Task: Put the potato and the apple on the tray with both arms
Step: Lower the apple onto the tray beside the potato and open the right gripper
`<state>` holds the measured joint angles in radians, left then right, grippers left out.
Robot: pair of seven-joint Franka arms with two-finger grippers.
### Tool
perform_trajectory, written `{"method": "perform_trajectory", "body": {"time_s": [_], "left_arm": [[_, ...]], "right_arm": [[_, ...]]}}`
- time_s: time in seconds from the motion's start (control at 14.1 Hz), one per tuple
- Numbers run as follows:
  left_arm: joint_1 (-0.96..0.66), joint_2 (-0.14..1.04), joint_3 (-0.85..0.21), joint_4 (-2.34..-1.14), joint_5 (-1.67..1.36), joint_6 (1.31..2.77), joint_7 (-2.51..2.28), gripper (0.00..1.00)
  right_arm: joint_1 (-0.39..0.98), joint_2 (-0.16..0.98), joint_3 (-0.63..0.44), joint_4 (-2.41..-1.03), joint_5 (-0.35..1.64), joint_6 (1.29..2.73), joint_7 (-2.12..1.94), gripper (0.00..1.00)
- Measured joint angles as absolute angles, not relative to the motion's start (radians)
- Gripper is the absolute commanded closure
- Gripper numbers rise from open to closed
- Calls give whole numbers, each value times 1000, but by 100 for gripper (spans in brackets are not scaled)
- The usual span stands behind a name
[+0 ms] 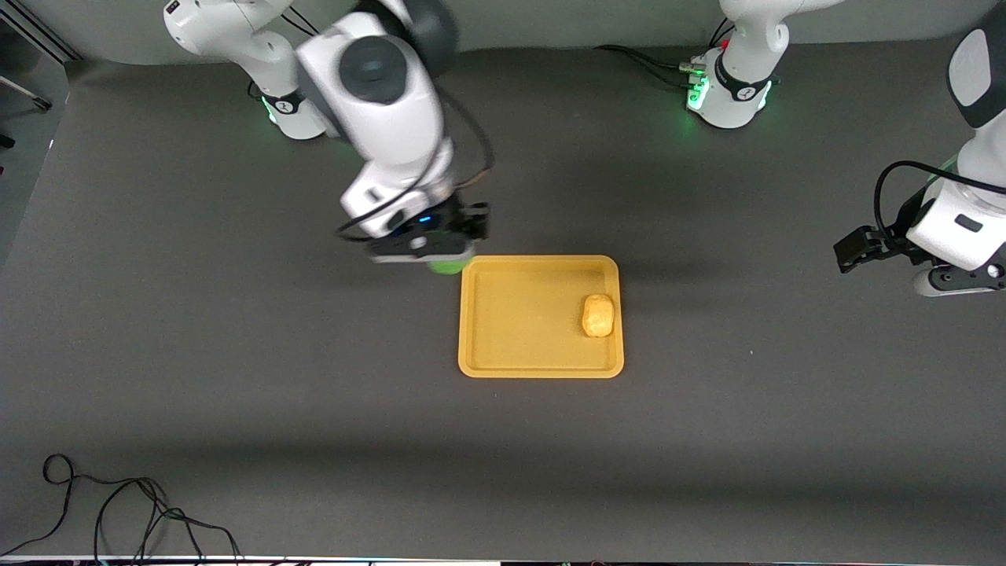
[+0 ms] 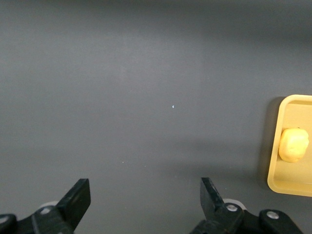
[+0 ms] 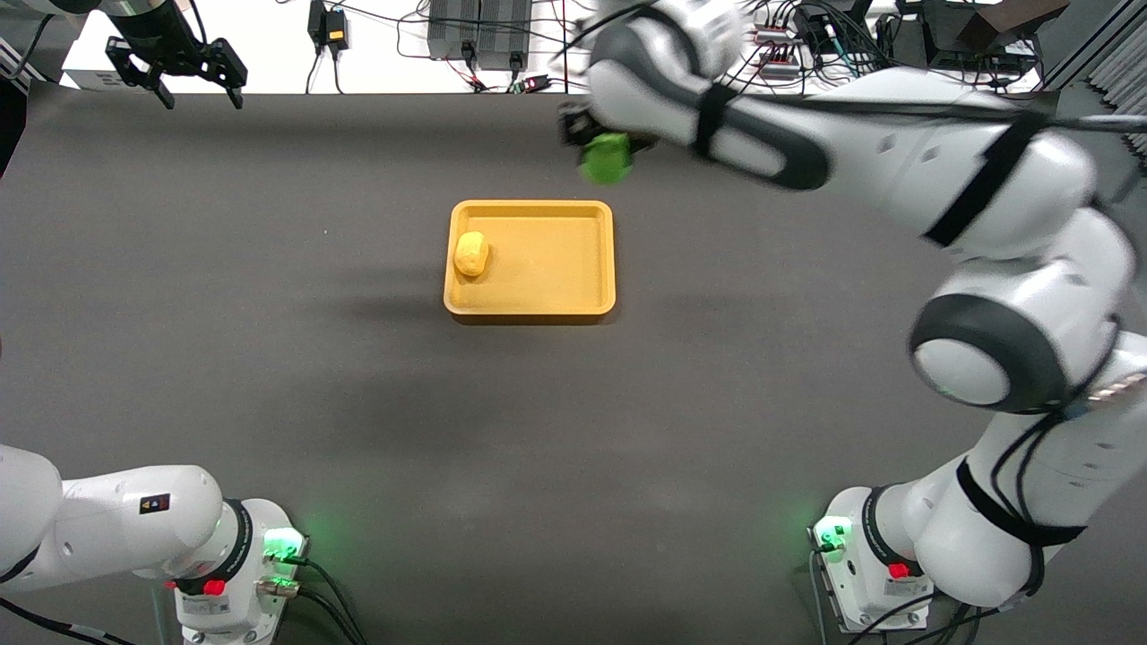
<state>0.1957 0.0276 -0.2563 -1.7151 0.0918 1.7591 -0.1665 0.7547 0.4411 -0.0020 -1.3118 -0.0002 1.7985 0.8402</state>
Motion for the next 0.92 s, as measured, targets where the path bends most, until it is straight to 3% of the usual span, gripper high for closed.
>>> {"method": "perform_trajectory", "body": {"time_s": [0.28, 0.57, 0.92], "left_arm": [[200, 14, -236, -1719, 93, 1766, -160, 0], [199, 10, -180, -1720, 90, 1758, -63, 0], [6, -13, 34, -1741, 88, 1753, -14, 0]], "right_arm": [[847, 674, -5, -1111, -7, 1814, 1018, 44], [831, 846, -18, -1076, -55, 1957, 1022, 44], [818, 979, -20, -1060, -64, 2106, 1022, 44]]}}
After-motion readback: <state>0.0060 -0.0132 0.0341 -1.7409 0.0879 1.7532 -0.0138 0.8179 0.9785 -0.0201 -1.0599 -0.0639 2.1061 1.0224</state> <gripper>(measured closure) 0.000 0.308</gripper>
